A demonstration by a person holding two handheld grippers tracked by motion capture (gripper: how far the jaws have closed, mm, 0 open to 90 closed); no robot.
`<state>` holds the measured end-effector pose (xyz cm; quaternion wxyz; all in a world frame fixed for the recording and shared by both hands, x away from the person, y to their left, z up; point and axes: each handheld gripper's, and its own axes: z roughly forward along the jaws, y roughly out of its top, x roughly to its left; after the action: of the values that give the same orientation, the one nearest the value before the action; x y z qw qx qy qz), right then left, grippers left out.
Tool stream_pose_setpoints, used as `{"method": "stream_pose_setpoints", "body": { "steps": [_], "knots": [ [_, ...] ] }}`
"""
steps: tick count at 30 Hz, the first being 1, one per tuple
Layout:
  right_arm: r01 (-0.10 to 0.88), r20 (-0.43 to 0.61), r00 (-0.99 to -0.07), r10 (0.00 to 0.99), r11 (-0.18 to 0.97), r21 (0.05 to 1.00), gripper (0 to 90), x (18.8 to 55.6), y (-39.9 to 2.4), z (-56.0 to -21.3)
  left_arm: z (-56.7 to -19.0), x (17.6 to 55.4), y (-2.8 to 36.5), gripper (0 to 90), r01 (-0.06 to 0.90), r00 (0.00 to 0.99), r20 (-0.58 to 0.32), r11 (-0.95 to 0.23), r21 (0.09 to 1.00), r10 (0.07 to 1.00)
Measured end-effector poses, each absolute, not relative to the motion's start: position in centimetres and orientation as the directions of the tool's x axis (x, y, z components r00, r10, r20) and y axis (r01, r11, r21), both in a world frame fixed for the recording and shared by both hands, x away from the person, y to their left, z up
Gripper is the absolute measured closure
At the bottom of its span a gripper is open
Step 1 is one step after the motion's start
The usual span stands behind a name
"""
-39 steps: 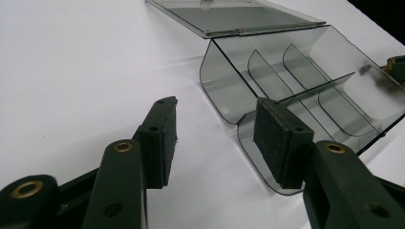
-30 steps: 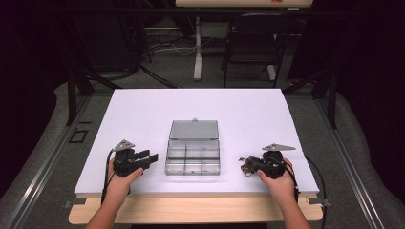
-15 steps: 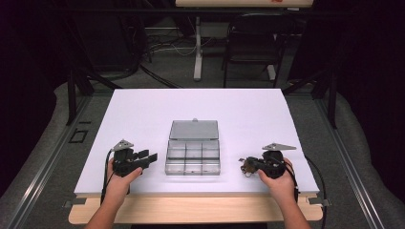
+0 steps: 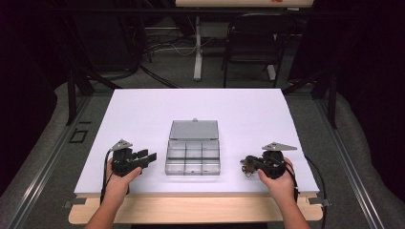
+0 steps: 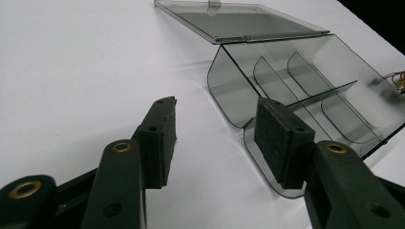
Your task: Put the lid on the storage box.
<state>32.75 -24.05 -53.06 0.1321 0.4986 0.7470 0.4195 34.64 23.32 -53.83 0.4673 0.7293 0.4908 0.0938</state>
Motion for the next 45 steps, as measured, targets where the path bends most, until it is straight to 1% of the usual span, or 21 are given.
{"method": "stream_pose_setpoints", "body": {
  "steps": [20,30,33,45],
  "knots": [
    [0.575,0.206,-0.455,0.866,0.110,0.810,85.7,32.1,-25.4,-50.7,-53.8,34.6,23.3,49.8,0.629,0.498,-0.321,-0.080,0.774,0.805],
    [0.567,0.183,-0.470,0.864,0.136,0.812,85.7,32.1,-25.1,-50.1,-53.8,34.6,23.4,49.9,0.630,0.496,-0.321,-0.080,0.773,0.807],
    [0.563,0.186,-0.468,0.864,0.129,0.816,85.7,32.1,-24.9,-50.0,-53.8,34.6,23.5,49.9,0.631,0.496,-0.321,-0.081,0.772,0.806],
    [0.543,0.176,-0.511,0.841,0.157,0.825,85.7,32.4,-23.7,-48.7,-53.8,34.5,23.5,49.9,0.630,0.489,-0.323,-0.072,0.773,0.810]
  ]
}}
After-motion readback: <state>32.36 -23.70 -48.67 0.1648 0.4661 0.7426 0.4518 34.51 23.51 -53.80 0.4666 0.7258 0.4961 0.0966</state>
